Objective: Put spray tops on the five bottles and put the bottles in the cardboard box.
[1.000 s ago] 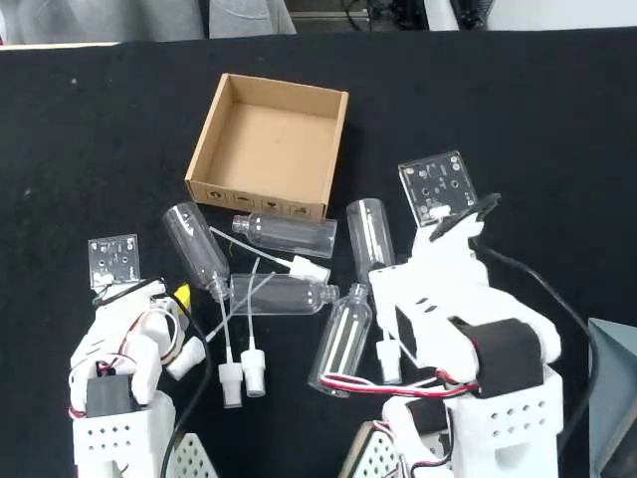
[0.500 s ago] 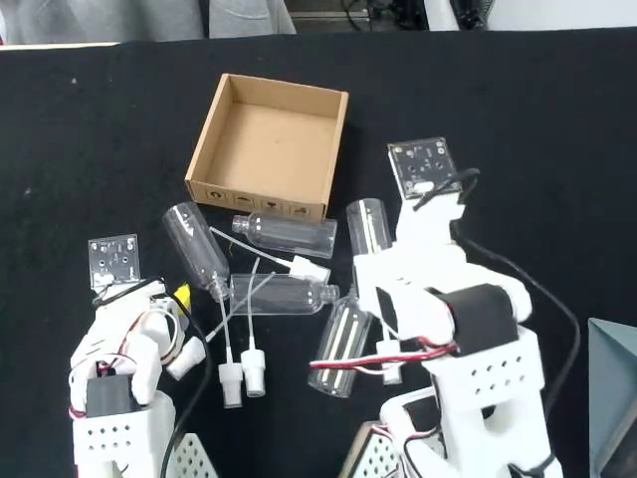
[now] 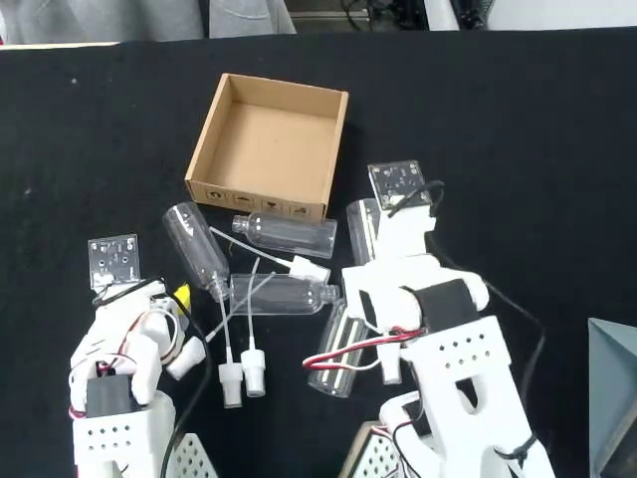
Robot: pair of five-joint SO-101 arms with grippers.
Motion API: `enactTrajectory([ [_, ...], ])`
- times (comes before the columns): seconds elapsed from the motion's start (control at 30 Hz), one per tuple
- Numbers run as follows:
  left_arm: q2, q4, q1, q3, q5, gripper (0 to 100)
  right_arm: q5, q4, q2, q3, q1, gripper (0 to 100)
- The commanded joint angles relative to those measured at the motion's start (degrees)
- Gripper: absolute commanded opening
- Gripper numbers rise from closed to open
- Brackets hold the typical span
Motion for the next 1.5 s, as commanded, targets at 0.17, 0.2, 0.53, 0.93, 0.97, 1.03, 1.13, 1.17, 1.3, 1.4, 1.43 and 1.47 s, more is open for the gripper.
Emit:
enactTrajectory([
  [0.17,-0.6,-1.2,-0.4,-2.6,-0.4,22,-1.1,-1.4,0.7,-0.1,-1.4,7.3],
  [0.2,-0.6,-1.2,-0.4,-2.6,-0.4,22,-2.4,-1.4,0.9,-0.1,-1.4,7.4],
  [0.53,-0.6,-1.2,-0.4,-2.6,-0.4,22,-15.1,1.5,11.6,-3.7,-11.3,23.4],
  [0.93,-0.6,-1.2,-0.4,-2.6,-0.4,22,-20.4,1.1,17.4,-4.3,-13.7,23.4],
  [0.97,-0.6,-1.2,-0.4,-2.6,-0.4,22,-20.4,1.1,17.4,-4.3,-13.7,23.4],
  [1.03,-0.6,-1.2,-0.4,-2.6,-0.4,22,-20.4,1.1,17.4,-4.2,-13.6,23.4],
  [1.13,-0.6,-1.2,-0.4,-2.5,-0.4,22,-20.4,1.1,17.5,-4.1,-13.6,23.4],
  [1.17,-0.6,-1.3,-0.4,-2.2,-0.4,22,-20.4,1.1,17.5,-4.1,-13.6,23.4],
  [1.3,-0.6,-3.0,-0.4,-1.1,-0.4,22,-21.4,1.1,17.5,-4.0,-13.6,23.4],
  [1.4,-0.6,-3.3,-0.4,-1.1,-0.4,22,-21.5,0.2,17.5,-3.7,-13.6,23.4],
  [1.43,-0.6,-3.3,-0.4,-1.1,-0.4,22,-21.4,-0.6,17.5,-2.9,-13.6,23.4],
  [1.47,-0.6,-3.3,-0.4,-1.1,-0.4,22,-21.2,-1.8,17.5,-1.9,-13.6,23.4],
])
